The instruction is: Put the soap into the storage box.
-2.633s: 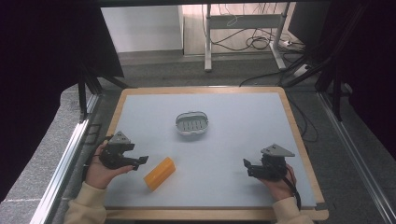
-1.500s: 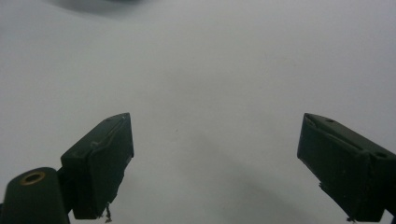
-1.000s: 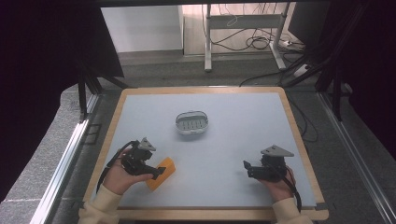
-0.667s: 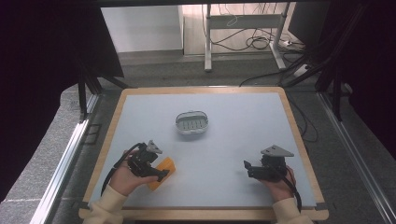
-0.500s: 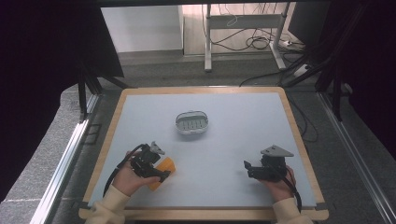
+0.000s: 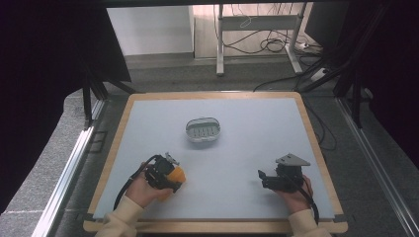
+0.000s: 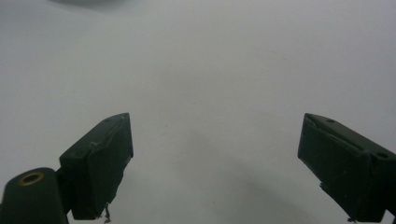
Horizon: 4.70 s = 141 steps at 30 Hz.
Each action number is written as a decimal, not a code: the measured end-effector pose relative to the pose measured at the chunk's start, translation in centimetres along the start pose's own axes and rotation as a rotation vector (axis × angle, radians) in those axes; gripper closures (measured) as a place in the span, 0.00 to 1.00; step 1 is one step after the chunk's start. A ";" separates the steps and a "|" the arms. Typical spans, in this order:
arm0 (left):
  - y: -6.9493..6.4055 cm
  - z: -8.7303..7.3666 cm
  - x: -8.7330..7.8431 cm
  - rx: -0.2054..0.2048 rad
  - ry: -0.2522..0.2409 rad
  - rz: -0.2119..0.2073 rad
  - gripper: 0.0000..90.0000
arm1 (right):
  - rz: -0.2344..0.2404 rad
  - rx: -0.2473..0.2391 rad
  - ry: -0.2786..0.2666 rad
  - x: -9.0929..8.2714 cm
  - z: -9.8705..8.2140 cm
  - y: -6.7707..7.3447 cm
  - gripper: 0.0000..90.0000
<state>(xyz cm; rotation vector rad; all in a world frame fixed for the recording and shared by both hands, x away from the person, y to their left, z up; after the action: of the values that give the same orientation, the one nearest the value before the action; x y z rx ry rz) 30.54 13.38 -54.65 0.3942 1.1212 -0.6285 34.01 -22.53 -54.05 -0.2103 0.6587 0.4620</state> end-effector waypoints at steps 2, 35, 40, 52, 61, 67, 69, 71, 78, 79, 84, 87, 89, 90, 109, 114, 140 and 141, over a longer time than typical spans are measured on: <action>0.0 0.0 0.2 0.000 0.003 0.004 0.54 | 0.000 -0.001 0.002 0.0 0.0 0.0 0.12; 0.5 0.0 -2.4 0.048 -0.053 -0.060 0.69 | -0.004 -0.004 -0.002 -0.1 0.0 0.0 0.12; 0.6 0.0 -2.6 0.045 -0.067 -0.068 0.69 | -0.005 -0.002 -0.001 -0.1 0.0 0.0 0.12; 0.6 0.1 -3.2 0.069 -0.066 -0.082 0.69 | -0.012 0.001 0.002 -0.2 0.0 -0.1 0.12; 1.3 1.1 -4.5 0.087 -0.108 -0.090 0.69 | -0.016 0.002 -0.004 -0.3 0.0 -0.1 0.12; 1.6 2.2 -5.3 0.110 -0.119 -0.088 0.69 | -0.018 -0.002 -0.005 -0.3 0.0 -0.1 0.12; 1.7 2.5 -5.5 0.117 -0.122 -0.092 0.69 | -0.017 0.000 -0.006 -0.3 0.0 0.0 0.12; 1.7 2.7 -5.6 0.122 -0.122 -0.096 0.69 | -0.016 -0.001 -0.006 -0.3 0.0 0.0 0.12; 2.2 3.5 -6.2 0.125 -0.139 -0.109 0.69 | -0.024 0.001 -0.020 -0.4 0.2 -0.1 0.12; 2.3 3.6 -6.3 0.125 -0.141 -0.110 0.69 | -0.024 0.004 -0.021 -0.5 0.2 -0.1 0.12; 2.8 3.8 -6.7 0.140 -0.149 -0.116 0.69 | -0.028 0.004 -0.025 -0.5 0.2 -0.1 0.13; 3.0 4.0 -6.6 0.141 -0.142 -0.115 0.69 | -0.032 0.002 -0.038 -0.6 0.3 -0.1 0.14; 3.1 4.2 -6.5 0.145 -0.135 -0.112 0.69 | -0.033 0.003 -0.039 -0.6 0.3 -0.2 0.14; 3.2 4.3 -6.4 0.151 -0.129 -0.110 0.69 | -0.032 0.005 -0.037 -0.6 0.3 -0.2 0.14; 3.6 6.1 -5.5 0.180 -0.130 -0.111 0.69 | -0.031 -0.002 -0.031 -0.6 0.2 -0.4 0.14; 3.8 6.4 -5.4 0.183 -0.125 -0.112 0.69 | -0.035 -0.005 -0.029 -0.6 0.2 -0.5 0.14; 4.4 8.5 -5.9 0.255 -0.110 -0.086 0.69 | -0.033 0.002 -0.024 -0.6 0.1 -0.7 0.13; 4.5 8.6 -5.9 0.256 -0.118 -0.087 0.69 | -0.032 0.004 -0.024 -0.6 0.1 -0.7 0.14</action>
<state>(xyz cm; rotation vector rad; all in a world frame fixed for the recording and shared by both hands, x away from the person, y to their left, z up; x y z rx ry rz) 37.74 13.33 -45.90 0.5225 0.9518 -0.8660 34.03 -23.34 -53.57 -0.2116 0.6320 0.4317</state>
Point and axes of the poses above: each handheld gripper's, and its own axes: x roughly forward along the jaws, z roughly out of its top, y roughly to its left, the point moved 5 cm from there along x, roughly forward along the jaws, and after that the axes turned 1 degree about x, right-handed, at the moved point
